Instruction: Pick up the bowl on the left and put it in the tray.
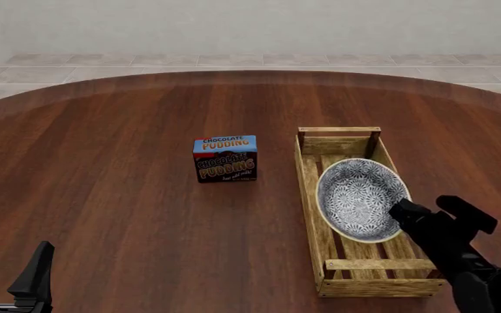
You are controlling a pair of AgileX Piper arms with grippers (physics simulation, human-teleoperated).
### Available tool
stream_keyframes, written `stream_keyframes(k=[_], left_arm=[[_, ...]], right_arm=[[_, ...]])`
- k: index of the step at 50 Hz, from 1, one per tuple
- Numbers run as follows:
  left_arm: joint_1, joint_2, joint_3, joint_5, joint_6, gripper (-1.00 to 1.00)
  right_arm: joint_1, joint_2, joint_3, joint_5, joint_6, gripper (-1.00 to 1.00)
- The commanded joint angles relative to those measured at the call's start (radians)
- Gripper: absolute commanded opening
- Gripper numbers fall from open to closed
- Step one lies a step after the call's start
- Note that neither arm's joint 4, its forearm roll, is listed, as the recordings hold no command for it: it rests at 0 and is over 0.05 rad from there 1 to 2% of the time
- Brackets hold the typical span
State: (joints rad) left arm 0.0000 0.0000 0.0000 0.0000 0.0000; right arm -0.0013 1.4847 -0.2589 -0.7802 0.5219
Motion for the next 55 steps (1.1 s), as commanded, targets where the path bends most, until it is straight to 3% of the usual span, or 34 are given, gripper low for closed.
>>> stream_keyframes(k=[1,46,47,55], left_arm=[[0.000,0.000,0.000,0.000,0.000,1.00],[0.000,0.000,0.000,0.000,0.000,1.00],[0.000,0.000,0.000,0.000,0.000,1.00],[0.000,0.000,0.000,0.000,0.000,1.00]], right_arm=[[0.003,0.011,-0.006,-0.011,0.001,-1.00],[0.015,-0.027,-0.009,0.014,-0.026,-1.00],[0.015,-0.026,-0.009,0.013,-0.025,1.00],[0.012,-0.023,-0.009,0.011,-0.027,1.00]])
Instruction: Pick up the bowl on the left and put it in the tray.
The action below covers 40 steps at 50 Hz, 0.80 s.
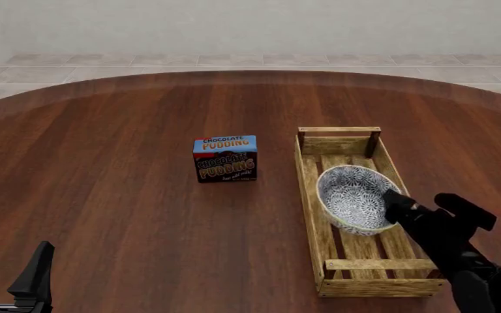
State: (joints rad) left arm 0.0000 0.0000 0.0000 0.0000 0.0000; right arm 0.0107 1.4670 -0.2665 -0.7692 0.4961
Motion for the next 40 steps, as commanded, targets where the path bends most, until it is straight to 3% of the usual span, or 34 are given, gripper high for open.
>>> stream_keyframes(k=[1,23,40], left_arm=[[0.000,0.000,0.000,0.000,0.000,1.00],[0.000,0.000,0.000,0.000,0.000,1.00],[0.000,0.000,0.000,0.000,0.000,1.00]], right_arm=[[0.001,-0.005,-0.001,0.000,-0.001,1.00],[-0.001,-0.030,0.003,0.010,-0.010,1.00],[-0.007,-0.135,0.007,0.078,-0.036,1.00]])
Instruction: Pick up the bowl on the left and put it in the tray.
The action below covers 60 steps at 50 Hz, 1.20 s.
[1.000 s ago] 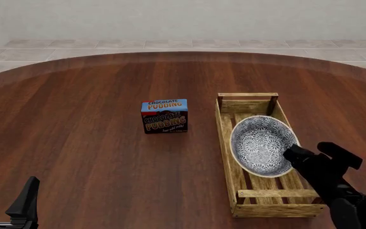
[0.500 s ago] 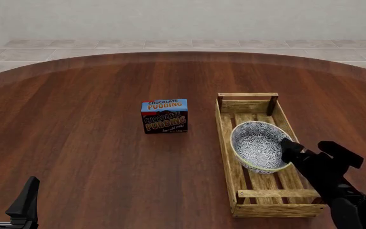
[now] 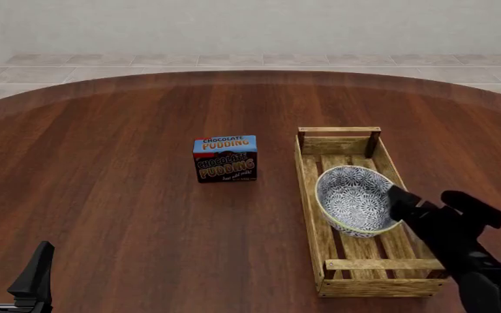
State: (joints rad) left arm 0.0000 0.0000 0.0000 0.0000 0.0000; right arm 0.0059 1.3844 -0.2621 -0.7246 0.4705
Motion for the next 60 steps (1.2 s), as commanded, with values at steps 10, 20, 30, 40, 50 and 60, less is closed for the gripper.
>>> stream_keyframes(k=[10,20,30,40,50,60], left_arm=[[0.000,0.000,0.000,0.000,0.000,1.00],[0.000,0.000,0.000,0.000,0.000,1.00],[0.000,0.000,0.000,0.000,0.000,1.00],[0.000,0.000,0.000,0.000,0.000,1.00],[0.000,0.000,0.000,0.000,0.000,1.00],[0.000,0.000,0.000,0.000,0.000,1.00]], right_arm=[[-0.001,-0.097,0.005,0.062,-0.014,1.00],[0.003,-0.130,0.005,0.086,-0.012,1.00],[0.008,-0.193,0.004,0.134,-0.016,1.00],[0.007,-0.243,-0.001,0.175,-0.022,1.00],[0.010,-0.324,0.000,0.230,-0.023,1.00],[0.004,-0.420,-0.008,0.308,-0.029,1.00]])
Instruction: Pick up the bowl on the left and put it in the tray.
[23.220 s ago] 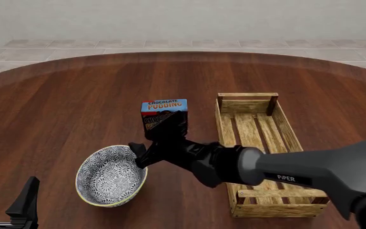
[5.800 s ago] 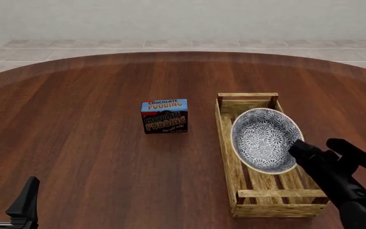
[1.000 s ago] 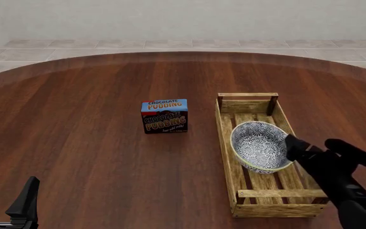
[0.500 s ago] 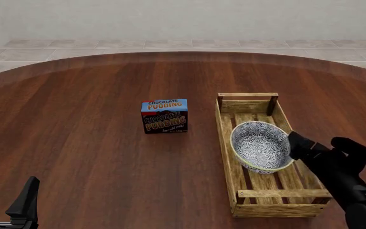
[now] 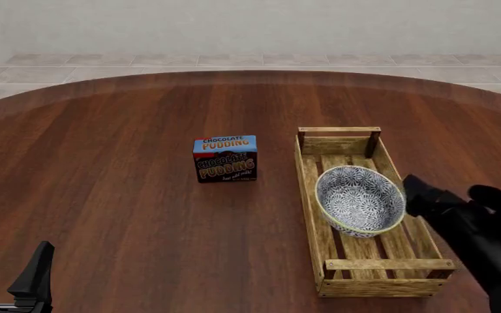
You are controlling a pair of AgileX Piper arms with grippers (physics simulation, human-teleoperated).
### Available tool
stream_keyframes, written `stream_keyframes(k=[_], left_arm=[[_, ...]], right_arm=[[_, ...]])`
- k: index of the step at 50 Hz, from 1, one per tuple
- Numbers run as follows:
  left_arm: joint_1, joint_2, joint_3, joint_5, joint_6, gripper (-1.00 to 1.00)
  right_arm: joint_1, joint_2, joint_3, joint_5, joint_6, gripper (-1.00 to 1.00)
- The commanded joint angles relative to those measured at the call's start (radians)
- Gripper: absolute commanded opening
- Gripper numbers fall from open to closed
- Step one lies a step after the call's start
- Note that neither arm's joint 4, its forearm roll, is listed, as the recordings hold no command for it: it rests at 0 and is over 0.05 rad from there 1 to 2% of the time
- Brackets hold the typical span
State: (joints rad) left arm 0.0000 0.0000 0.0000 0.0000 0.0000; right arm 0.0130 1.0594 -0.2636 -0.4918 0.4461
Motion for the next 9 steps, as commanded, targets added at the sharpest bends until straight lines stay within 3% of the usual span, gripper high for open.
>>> stream_keyframes(k=[1,9], left_arm=[[0.000,0.000,0.000,0.000,0.000,1.00],[0.000,0.000,0.000,0.000,0.000,1.00]], right_arm=[[-0.004,-0.115,-0.009,0.090,-0.010,1.00],[-0.009,-0.223,-0.022,0.181,-0.016,1.00]])
